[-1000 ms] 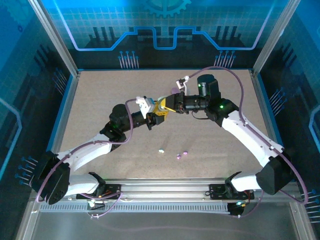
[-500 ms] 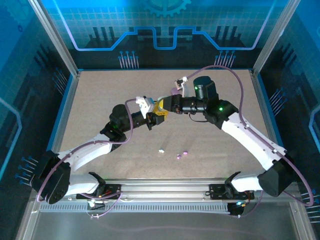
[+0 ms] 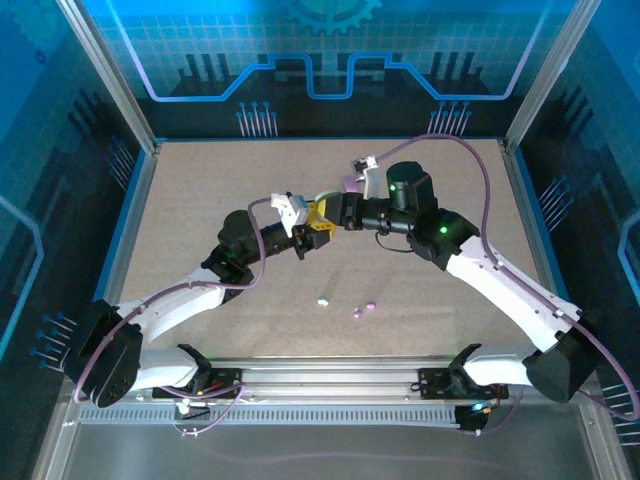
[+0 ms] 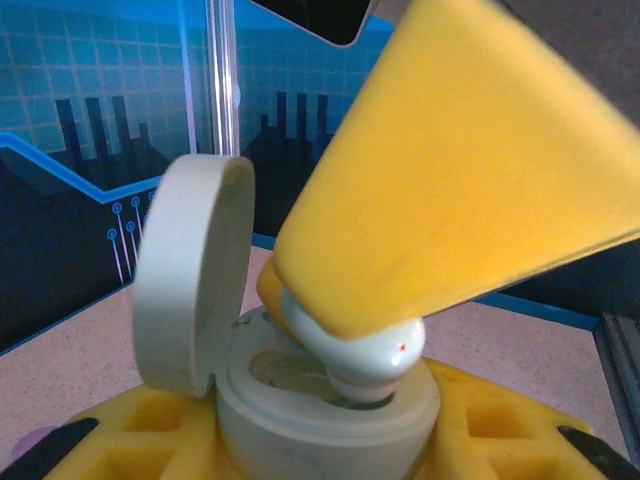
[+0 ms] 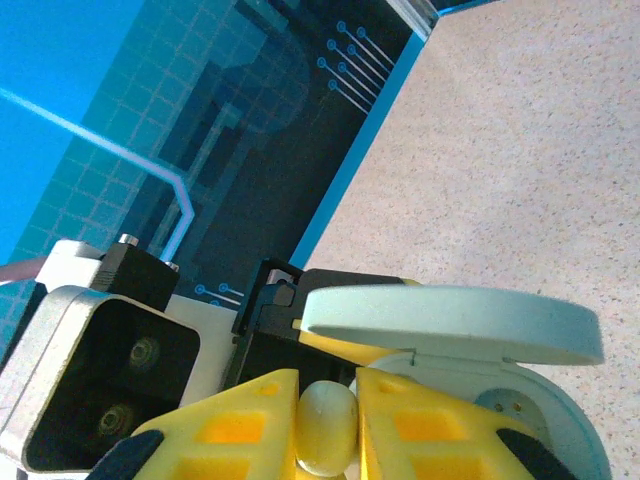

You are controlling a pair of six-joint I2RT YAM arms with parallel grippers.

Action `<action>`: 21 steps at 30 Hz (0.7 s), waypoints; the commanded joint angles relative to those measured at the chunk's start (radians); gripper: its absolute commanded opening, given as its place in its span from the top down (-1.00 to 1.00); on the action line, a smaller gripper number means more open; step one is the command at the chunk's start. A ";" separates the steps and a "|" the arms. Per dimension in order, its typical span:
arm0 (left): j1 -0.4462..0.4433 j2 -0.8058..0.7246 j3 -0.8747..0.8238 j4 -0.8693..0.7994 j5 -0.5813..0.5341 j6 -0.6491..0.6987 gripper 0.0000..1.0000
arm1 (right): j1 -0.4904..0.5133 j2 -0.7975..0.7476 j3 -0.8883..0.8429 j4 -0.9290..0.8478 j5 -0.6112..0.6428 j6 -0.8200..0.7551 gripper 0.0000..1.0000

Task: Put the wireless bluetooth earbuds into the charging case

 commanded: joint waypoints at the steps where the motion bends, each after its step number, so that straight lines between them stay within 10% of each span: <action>1: -0.013 0.003 -0.007 0.104 0.022 -0.023 0.30 | 0.014 -0.032 -0.031 0.047 0.089 -0.010 0.57; 21: -0.014 -0.002 -0.011 0.153 -0.006 -0.040 0.30 | 0.034 0.022 0.049 -0.147 0.042 -0.063 0.49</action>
